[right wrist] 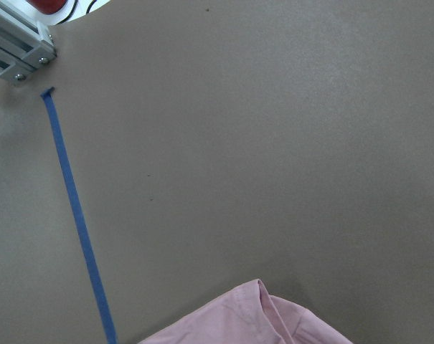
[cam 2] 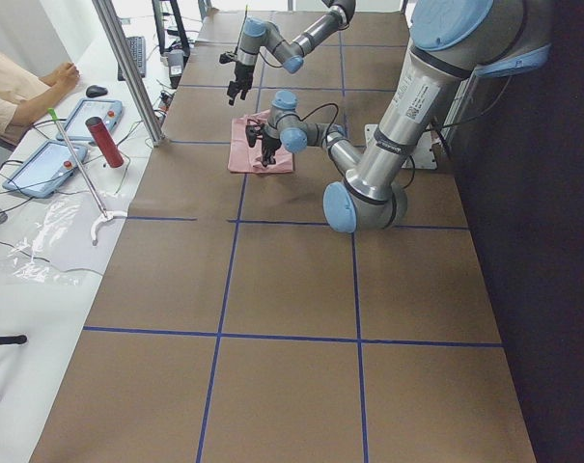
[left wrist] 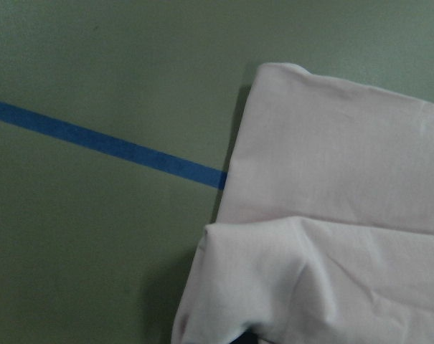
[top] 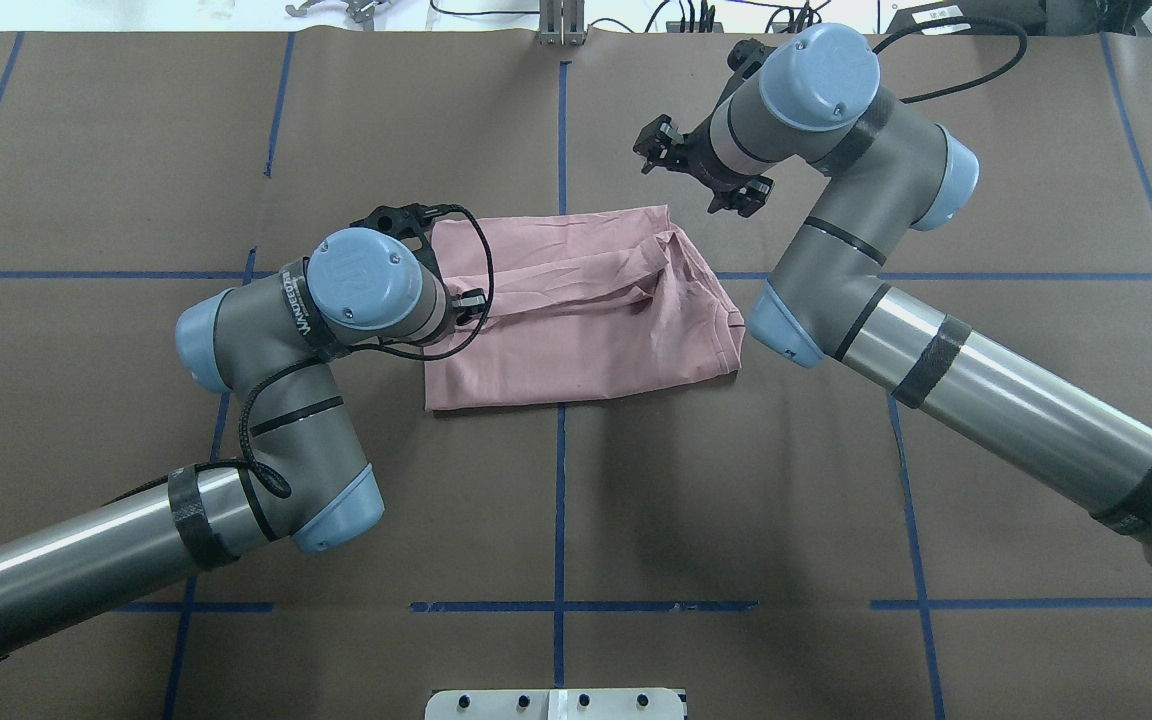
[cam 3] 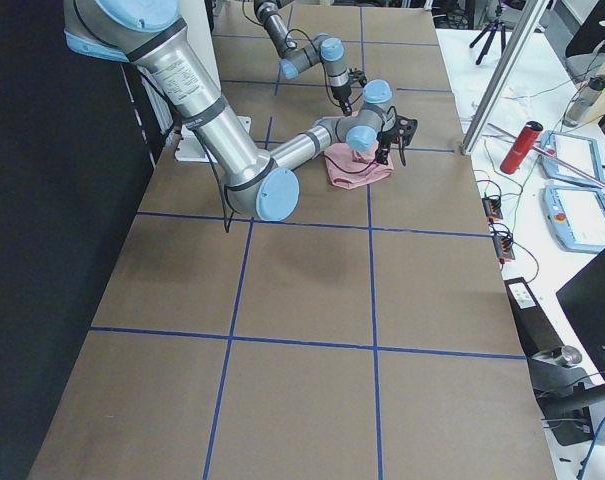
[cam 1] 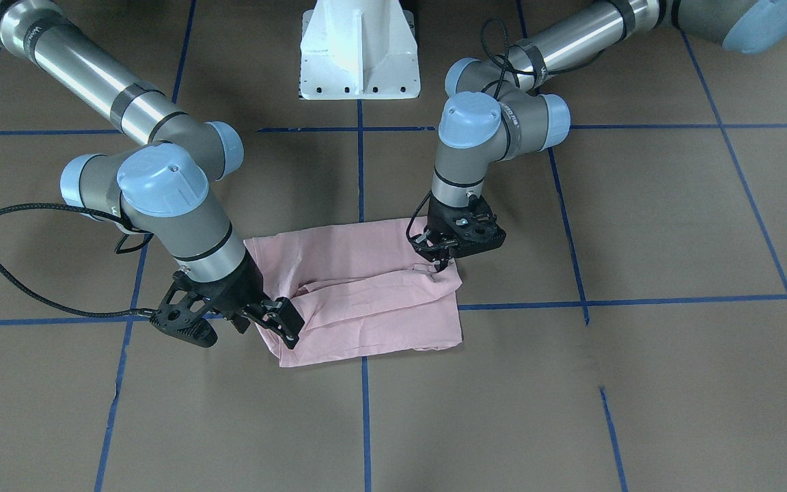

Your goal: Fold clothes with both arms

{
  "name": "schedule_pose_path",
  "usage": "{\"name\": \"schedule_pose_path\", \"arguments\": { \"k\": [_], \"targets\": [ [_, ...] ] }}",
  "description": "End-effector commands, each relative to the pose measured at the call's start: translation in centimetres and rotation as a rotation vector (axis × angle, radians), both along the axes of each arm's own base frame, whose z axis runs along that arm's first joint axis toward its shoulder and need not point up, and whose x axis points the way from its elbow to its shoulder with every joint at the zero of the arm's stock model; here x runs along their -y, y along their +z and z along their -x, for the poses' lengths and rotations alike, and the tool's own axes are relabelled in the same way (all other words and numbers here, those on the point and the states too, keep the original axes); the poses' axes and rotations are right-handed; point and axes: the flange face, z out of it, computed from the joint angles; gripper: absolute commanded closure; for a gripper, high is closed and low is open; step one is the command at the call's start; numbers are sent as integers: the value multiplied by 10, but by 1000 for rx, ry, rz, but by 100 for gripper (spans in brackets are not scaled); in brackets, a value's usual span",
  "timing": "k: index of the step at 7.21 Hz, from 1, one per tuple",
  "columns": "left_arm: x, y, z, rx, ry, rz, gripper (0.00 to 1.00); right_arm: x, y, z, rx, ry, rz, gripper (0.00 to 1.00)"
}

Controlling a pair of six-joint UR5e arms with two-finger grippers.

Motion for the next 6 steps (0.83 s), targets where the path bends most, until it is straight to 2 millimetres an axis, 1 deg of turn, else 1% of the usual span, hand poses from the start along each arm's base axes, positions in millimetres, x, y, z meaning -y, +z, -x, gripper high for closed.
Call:
{"name": "schedule_pose_path", "arguments": {
  "k": [1, 2, 3, 4, 5, 6],
  "targets": [
    [34, -14, 5, -29, -40, -19, 100, -1, 0, 1, 0, -1, 0, 0],
    [36, -14, 1, -24, -39, -17, 100, -1, -1, 0, 1, -1, -1, 0],
    [38, -15, 4, -26, -42, -17, 100, 0, -1, 0, 2, -3, -1, 0],
    [49, -14, 30, -13, -24, -60, 100, 2, 6, -8, -4, 0, 0, 0],
    [60, -7, 89, 22, -5, -163, 100, 18, 18, -42, -11, 26, 15, 0],
    [73, -4, 138, 41, -25, -218, 100, 34, 30, -79, -7, 10, 19, 0]
  ]
}}
